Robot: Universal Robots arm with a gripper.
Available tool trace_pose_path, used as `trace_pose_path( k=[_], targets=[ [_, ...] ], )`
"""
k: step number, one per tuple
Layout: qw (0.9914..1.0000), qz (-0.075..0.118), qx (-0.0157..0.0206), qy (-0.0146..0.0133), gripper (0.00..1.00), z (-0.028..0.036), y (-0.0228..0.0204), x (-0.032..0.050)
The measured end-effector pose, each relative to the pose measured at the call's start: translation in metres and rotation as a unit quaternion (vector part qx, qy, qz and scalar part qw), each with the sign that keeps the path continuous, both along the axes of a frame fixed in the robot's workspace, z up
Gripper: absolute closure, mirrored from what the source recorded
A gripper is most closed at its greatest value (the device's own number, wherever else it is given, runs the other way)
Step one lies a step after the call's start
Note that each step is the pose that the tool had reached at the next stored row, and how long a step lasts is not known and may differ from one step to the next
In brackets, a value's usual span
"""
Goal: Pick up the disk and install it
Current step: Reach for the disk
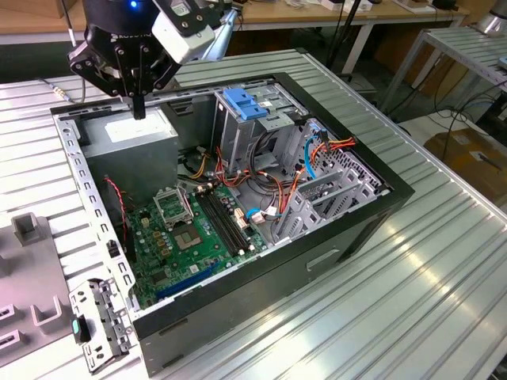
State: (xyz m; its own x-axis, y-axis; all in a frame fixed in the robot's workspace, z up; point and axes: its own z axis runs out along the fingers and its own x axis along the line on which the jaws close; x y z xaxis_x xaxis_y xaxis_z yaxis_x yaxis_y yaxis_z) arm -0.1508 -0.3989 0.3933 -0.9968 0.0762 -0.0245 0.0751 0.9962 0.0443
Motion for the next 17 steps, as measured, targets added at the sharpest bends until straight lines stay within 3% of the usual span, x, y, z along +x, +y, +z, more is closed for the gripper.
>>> trace_pose_path(
  k=[17],
  targets=[
    [1.00000, 0.000, 0.0000, 0.0000, 0.89, 0.0000, 0.0000, -0.0055]
  ],
)
